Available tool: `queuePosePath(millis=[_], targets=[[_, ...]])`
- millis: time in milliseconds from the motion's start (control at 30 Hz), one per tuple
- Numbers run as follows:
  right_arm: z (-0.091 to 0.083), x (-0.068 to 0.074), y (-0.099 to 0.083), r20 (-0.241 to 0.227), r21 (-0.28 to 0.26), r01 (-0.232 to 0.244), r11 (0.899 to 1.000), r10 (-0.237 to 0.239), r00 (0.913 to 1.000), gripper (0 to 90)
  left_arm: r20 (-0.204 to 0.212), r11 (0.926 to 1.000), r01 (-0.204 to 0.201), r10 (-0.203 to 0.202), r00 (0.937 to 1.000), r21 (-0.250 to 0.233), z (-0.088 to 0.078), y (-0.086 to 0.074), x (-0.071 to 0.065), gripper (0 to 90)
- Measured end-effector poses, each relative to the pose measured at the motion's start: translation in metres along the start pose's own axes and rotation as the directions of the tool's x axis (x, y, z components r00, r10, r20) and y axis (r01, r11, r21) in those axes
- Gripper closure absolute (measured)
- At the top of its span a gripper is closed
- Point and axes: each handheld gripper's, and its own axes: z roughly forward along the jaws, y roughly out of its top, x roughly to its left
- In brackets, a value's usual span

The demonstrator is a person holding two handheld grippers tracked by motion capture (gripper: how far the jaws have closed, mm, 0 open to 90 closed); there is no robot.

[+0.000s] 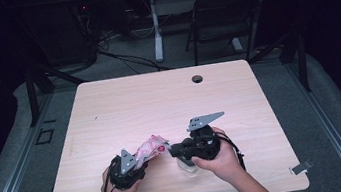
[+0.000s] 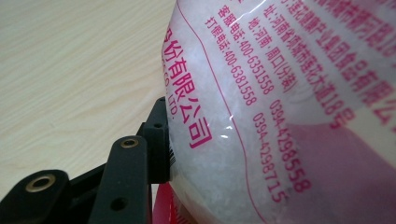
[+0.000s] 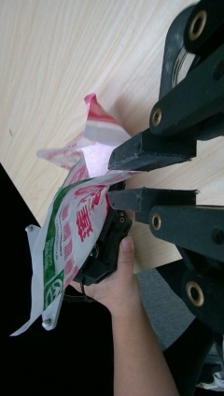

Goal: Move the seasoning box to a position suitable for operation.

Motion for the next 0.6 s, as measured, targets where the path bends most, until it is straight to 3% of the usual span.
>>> queuePosePath(millis=[400, 600], targets=[[-0.023, -0.01, 0.002, 0.037, -0.07, -0.03, 0.997, 0.033, 0.9987, 79.5, -0.07, 0.9972, -0.066, 0.063, 0.9955, -0.036, -0.003, 0.008, 0.001, 56.2], [-0.025, -0.014, 0.001, 0.055, -0.076, -0.037, 0.996, 0.041, 0.9976, 80.5, -0.096, 0.9941, -0.102, 0.098, 0.9905, -0.037, -0.001, 0.013, -0.001, 56.2]])
